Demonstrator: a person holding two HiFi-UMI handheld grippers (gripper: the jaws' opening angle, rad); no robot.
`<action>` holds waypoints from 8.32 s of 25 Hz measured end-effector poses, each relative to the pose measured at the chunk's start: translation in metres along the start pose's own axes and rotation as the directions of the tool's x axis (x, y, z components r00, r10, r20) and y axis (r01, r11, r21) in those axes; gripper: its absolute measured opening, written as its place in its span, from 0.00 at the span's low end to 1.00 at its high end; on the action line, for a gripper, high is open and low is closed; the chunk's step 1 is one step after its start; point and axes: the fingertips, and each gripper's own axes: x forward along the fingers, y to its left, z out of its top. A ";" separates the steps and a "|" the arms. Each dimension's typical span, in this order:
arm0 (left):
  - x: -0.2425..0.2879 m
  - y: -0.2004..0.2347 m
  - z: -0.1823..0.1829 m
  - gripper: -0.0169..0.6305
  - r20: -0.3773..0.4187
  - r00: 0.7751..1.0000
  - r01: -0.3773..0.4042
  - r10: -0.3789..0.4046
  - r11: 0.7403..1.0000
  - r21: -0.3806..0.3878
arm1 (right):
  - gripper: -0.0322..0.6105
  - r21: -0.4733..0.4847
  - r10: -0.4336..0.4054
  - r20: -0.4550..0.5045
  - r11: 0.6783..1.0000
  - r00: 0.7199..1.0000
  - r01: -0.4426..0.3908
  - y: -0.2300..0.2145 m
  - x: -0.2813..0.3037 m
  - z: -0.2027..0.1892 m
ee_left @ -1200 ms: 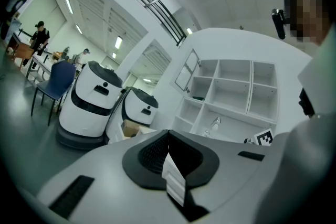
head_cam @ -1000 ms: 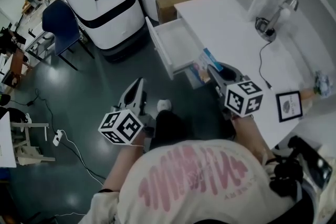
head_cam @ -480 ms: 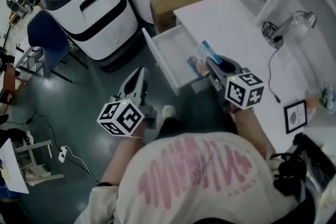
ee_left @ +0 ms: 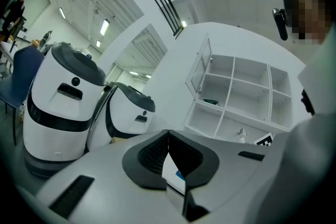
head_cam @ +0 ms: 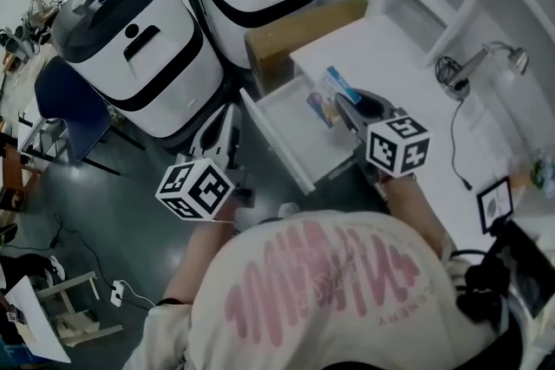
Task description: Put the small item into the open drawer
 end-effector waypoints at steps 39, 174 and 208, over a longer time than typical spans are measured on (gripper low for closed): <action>0.034 0.147 -0.110 0.07 -0.310 0.937 -0.200 0.160 0.975 -0.102 | 0.20 0.149 0.010 -0.440 0.987 0.898 0.061 -0.034 0.157 -0.181; -0.086 0.150 -0.179 0.07 -0.292 0.772 -0.632 0.564 0.731 -0.259 | 0.50 0.155 0.115 -0.774 0.988 0.622 0.011 -0.076 0.191 -0.353; -0.087 0.136 -0.208 0.07 -0.326 0.762 -0.642 0.559 0.716 -0.274 | 0.51 0.079 0.076 -0.796 0.997 0.601 -0.021 -0.078 0.186 -0.362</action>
